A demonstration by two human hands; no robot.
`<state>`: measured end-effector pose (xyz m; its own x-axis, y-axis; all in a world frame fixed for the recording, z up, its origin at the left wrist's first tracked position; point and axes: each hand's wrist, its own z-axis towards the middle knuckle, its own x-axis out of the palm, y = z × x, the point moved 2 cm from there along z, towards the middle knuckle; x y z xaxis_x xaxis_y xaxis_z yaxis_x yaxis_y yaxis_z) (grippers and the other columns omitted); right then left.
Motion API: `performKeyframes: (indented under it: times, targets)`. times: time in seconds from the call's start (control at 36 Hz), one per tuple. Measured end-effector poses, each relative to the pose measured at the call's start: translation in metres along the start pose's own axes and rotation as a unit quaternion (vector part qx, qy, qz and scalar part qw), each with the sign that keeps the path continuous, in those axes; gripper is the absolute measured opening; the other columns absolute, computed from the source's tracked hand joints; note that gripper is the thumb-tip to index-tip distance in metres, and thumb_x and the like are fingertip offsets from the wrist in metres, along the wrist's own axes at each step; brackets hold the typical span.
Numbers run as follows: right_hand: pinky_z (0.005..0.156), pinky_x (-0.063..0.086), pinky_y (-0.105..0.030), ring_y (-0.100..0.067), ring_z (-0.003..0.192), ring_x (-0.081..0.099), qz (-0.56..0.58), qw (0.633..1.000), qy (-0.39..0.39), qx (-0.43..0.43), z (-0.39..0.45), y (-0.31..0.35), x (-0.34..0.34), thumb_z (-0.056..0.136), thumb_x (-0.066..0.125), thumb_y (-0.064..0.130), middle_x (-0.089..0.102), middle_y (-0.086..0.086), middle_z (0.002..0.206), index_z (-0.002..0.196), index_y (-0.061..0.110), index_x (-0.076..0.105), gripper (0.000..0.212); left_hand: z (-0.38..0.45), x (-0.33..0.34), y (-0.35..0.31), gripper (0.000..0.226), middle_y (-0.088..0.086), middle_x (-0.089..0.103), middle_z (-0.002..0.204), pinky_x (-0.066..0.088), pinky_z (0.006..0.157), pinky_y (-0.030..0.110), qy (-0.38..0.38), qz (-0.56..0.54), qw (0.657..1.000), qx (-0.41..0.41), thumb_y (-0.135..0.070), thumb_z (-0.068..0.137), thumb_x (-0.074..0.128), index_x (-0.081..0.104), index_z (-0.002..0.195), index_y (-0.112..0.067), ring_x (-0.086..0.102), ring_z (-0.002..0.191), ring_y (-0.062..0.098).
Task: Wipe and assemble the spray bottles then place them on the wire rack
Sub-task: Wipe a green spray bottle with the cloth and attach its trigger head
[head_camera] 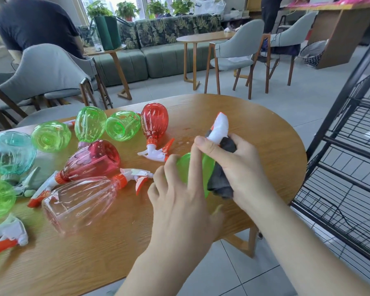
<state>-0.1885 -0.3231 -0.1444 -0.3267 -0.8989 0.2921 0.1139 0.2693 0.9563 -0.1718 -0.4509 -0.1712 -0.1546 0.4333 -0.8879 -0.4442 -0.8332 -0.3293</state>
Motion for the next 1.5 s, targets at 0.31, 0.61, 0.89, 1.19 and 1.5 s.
performKeyframes:
  times: [0.31, 0.61, 0.89, 1.19, 1.5]
  targets:
    - [0.059, 0.056, -0.029, -0.020, 0.064, 0.068, 0.054, 0.974, 0.201, 0.085, 0.019, 0.005, -0.029, 0.076, 0.080, 0.015, 0.069, -0.006, 0.077, 0.093, 0.010, 0.073, 0.019, 0.015, -0.022, 0.033, 0.108, -0.021, 0.053, 0.138, 0.046, 0.102, 0.015, 0.168, -0.418, 0.893, -0.010, -0.056, 0.062, 0.095, 0.029, 0.146, -0.066, 0.051, 0.126, -0.013]
    - [0.055, 0.055, -0.033, -0.023, 0.058, 0.066, 0.026, 0.994, 0.104, 0.031, 0.017, -0.004, -0.013, 0.078, 0.080, 0.024, 0.068, -0.010, 0.076, 0.098, 0.009, 0.074, 0.026, 0.018, -0.008, 0.033, 0.081, -0.047, 0.061, 0.115, 0.038, 0.087, -0.002, 0.084, -0.390, 0.917, -0.004, -0.021, 0.075, 0.092, 0.049, 0.138, -0.049, 0.055, 0.112, -0.023]
    - [0.059, 0.049, -0.042, -0.030, 0.068, 0.058, -0.207, 0.952, -0.079, -0.212, -0.001, -0.018, -0.007, 0.098, 0.066, 0.043, 0.065, -0.004, 0.066, 0.087, 0.018, 0.076, 0.029, 0.022, 0.000, 0.034, 0.082, -0.043, 0.065, 0.102, 0.046, 0.077, 0.006, 0.008, -0.309, 0.951, -0.020, -0.033, 0.074, 0.090, 0.045, 0.139, -0.055, 0.062, 0.092, -0.016]
    - [0.075, 0.055, -0.034, -0.024, 0.093, 0.062, -0.424, 0.813, -0.097, -0.387, -0.008, -0.009, 0.011, 0.097, 0.065, 0.029, 0.059, -0.001, 0.099, 0.118, 0.015, 0.077, 0.028, 0.020, -0.001, 0.024, 0.091, -0.016, 0.065, 0.119, 0.055, 0.086, 0.037, 0.003, -0.225, 0.974, -0.010, -0.066, 0.062, 0.063, 0.034, 0.147, -0.053, 0.062, 0.107, 0.010]
    - [0.072, 0.047, -0.028, -0.023, 0.092, 0.060, -0.518, 0.764, -0.005, -0.385, -0.004, 0.002, 0.003, 0.096, 0.059, 0.029, 0.055, 0.000, 0.100, 0.105, 0.016, 0.078, 0.024, 0.018, -0.005, 0.016, 0.087, -0.019, 0.064, 0.126, 0.052, 0.084, 0.032, -0.006, -0.169, 0.983, -0.071, -0.063, 0.065, 0.072, 0.037, 0.143, -0.048, 0.061, 0.112, 0.007]
